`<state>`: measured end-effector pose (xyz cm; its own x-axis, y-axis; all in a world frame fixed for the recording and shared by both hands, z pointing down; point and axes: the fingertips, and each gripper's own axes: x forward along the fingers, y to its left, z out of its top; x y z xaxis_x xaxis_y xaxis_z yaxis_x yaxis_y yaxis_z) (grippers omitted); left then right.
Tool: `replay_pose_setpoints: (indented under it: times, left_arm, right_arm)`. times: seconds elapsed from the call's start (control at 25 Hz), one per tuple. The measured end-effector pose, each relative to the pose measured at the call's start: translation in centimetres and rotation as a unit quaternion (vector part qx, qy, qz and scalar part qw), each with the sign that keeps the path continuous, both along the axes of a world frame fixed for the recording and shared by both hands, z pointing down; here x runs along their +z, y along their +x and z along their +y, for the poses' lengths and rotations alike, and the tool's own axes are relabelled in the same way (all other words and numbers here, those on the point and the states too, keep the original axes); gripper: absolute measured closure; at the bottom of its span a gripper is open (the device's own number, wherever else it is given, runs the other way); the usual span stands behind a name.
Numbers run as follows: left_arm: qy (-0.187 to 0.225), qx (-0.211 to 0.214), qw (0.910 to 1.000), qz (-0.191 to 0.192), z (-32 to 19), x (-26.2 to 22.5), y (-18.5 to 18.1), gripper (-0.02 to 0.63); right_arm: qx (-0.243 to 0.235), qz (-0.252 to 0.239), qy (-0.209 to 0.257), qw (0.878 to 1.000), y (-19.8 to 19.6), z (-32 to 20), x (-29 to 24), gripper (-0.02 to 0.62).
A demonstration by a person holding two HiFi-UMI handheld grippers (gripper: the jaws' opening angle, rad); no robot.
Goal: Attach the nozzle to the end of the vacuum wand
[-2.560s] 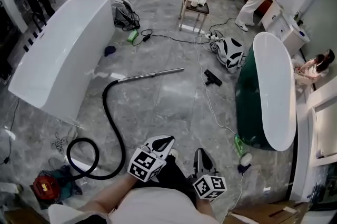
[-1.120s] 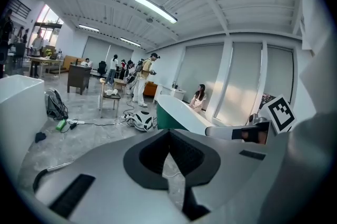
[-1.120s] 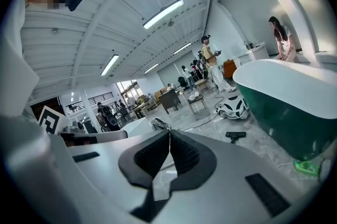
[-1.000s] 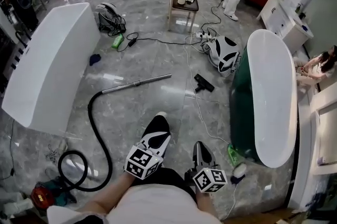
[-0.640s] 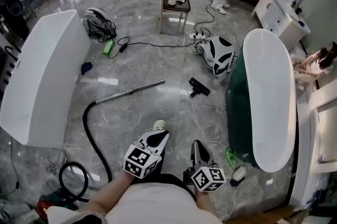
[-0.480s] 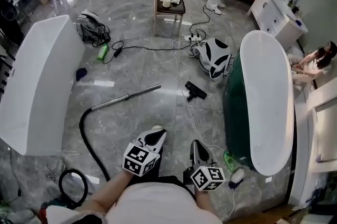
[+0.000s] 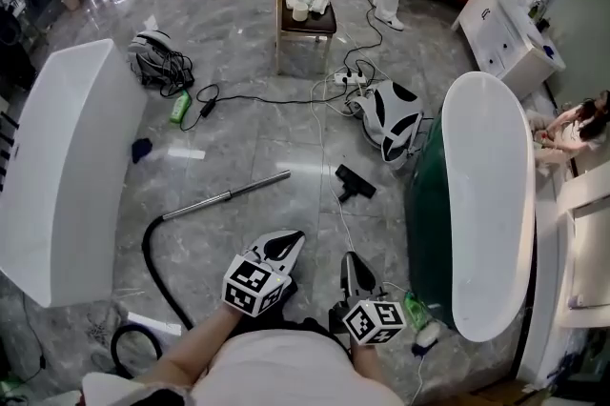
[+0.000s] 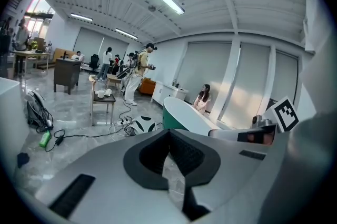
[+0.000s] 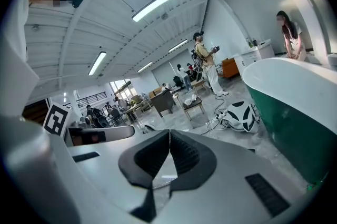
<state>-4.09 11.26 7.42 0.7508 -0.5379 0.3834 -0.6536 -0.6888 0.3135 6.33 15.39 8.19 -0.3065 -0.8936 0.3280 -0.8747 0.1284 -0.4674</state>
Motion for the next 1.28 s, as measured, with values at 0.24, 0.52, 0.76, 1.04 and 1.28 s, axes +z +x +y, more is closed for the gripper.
replay_pose_setpoints:
  times: [0.24, 0.52, 0.76, 1.04, 1.28]
  left_arm:
    - [-0.002, -0.005, 1.0000, 0.005, -5.6, 0.2, -0.4, 0.598]
    - [0.010, 0.009, 0.9999, 0.008, -10.7, 0.1, 0.2, 0.598]
    - [0.012, 0.023, 0.9996, 0.009, -12.4, 0.3, 1.6, 0.598]
    - [-0.010, -0.002, 0.9999, 0.009, -13.7, 1.0, 2.4, 0.598]
    - [-0.007, -0.036, 0.9993, 0.008, -16.0, 0.3, 3.4, 0.598]
  right_arm:
    - [0.000, 0.002, 0.003, 1.000, 0.0, -5.5, 0.1, 0.579]
    - [0.006, 0.005, 0.014, 1.000, 0.4, -10.4, 0.1, 0.578]
    - [0.019, 0.002, 0.017, 1.000, 1.5, -12.1, 0.6, 0.580]
    - [-0.019, 0.009, 0.020, 1.000, 3.2, -14.3, 0.1, 0.578]
    - [-0.060, 0.022, 0.025, 0.998, 5.3, -17.7, -0.7, 0.578]
